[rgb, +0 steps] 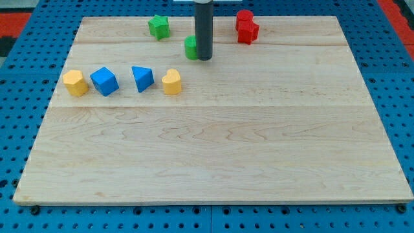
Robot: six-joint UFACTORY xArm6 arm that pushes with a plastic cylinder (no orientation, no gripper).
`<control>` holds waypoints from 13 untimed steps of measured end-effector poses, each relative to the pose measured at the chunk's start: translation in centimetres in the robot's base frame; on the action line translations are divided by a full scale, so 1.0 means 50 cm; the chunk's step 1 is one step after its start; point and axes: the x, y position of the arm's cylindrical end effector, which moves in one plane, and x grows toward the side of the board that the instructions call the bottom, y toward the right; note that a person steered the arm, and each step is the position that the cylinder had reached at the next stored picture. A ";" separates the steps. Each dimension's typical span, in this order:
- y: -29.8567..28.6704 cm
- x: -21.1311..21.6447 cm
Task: Move yellow heart to the right of red blocks
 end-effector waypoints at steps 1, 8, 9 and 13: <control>-0.023 -0.019; -0.219 -0.044; -0.182 0.018; -0.300 0.162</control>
